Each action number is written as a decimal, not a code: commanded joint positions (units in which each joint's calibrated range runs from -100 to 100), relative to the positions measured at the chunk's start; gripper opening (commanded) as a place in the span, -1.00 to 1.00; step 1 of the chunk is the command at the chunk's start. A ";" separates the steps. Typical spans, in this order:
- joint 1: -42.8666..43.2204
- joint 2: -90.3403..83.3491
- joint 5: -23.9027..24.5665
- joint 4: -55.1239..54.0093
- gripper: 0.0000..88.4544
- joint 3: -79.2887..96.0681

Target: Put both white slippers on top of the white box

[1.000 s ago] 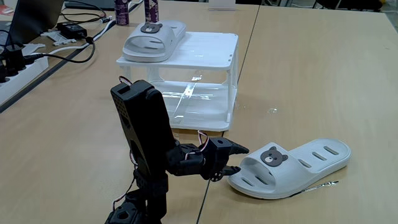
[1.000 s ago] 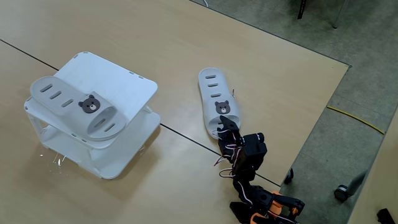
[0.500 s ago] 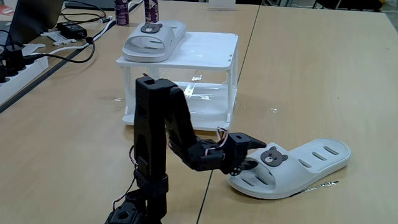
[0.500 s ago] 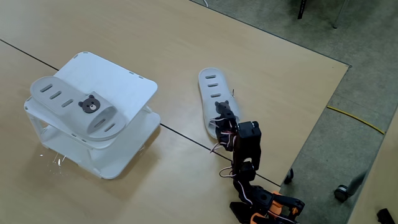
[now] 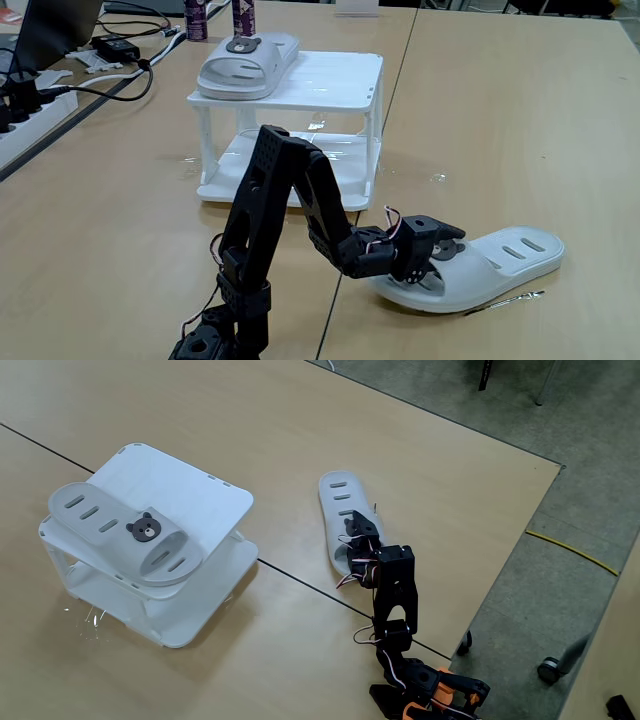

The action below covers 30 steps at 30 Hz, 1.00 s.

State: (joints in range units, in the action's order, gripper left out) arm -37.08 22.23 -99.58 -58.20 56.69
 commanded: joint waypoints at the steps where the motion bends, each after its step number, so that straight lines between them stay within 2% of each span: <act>1: -1.33 -0.81 -0.42 -0.99 -0.98 -3.15; 6: -1.33 -6.37 -0.42 0.65 -0.98 -6.58; 13: -2.40 -19.49 -0.42 33.26 -0.98 -26.61; 16: -3.05 -22.94 -0.42 43.01 -0.98 -35.90; 23: -2.72 -30.43 -0.42 60.27 -0.98 -53.04; 30: -0.09 -41.03 -0.42 71.14 -0.98 -57.19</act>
State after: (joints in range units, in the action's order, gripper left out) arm -39.18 -6.97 -99.58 10.47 7.28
